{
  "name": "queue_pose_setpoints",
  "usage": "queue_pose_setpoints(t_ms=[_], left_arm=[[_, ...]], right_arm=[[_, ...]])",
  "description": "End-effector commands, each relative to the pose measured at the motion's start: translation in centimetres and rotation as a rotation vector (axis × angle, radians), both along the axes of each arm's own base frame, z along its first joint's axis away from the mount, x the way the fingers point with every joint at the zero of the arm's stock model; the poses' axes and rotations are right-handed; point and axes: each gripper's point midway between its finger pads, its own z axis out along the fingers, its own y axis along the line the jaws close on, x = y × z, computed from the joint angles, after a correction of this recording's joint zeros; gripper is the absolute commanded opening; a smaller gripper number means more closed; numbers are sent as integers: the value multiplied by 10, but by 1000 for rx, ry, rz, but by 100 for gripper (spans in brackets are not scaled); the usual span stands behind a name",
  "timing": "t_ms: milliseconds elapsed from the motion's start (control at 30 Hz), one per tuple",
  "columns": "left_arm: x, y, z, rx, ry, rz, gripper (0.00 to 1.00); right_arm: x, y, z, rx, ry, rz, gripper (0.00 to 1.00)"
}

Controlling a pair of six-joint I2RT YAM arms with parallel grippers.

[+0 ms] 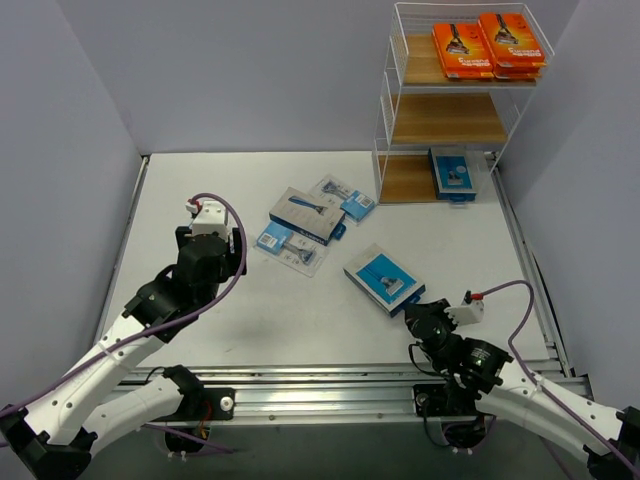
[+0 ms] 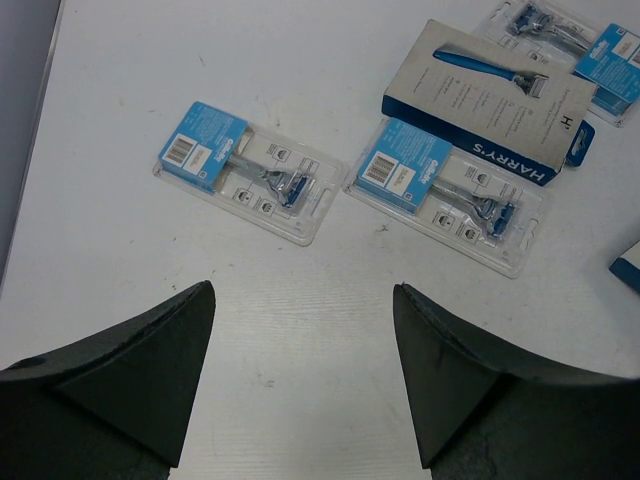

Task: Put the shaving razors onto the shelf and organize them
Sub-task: Grab a shaving razor with the right arm, then place the shaving razor onto shelf

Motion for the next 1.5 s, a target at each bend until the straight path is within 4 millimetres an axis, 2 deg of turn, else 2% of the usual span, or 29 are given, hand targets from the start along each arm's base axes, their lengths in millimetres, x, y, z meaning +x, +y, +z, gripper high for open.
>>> queue_pose_setpoints(t_ms=[0,200,333,433,467,533,567,667,733,867,1000,1100,1167,1367,1467], left_arm=[[2,-2,6,-22,-14,0,81],[3,-4,4,-17,-2,-6,81],[3,-5,3,-15,5,-13,81],[2,-4,5,-19,3,-11,81],[2,-5,4,-18,4,-13,81],[2,-5,5,-20,2,-14,81],[1,-4,5,-21,3,-13,81],[1,-3,7,-26,-4,-11,81],[-1,-2,9,-31,-12,-11,81],[-2,-1,13,-44,-25,-12,81],[-3,-4,14,-57,-26,-30,81],[-3,-6,14,-63,-22,-40,81],[-3,-8,14,-68,-24,-47,81],[-4,-11,13,-76,-19,-63,81],[-4,-14,11,-76,-12,-71,81]], right_arm=[[2,-29,-15,-16,-11,-158,0],[8,-28,-21,-53,-4,-172,0],[17,-16,-18,-75,-2,-148,0],[27,-13,-21,-102,9,-141,0],[26,-11,-30,-113,46,-121,0],[38,-15,-29,-65,42,-152,0],[37,-14,-38,-63,76,-127,0],[44,-28,-38,-39,80,-176,0],[48,-37,-33,-36,67,-211,0],[63,-49,-9,-82,7,-234,0],[78,-58,21,-218,-40,-223,0],[88,-63,35,-292,-62,-217,0],[92,-67,35,-352,-45,-207,0],[114,-78,52,-416,-60,-212,0],[128,-90,57,-452,-56,-205,0]])
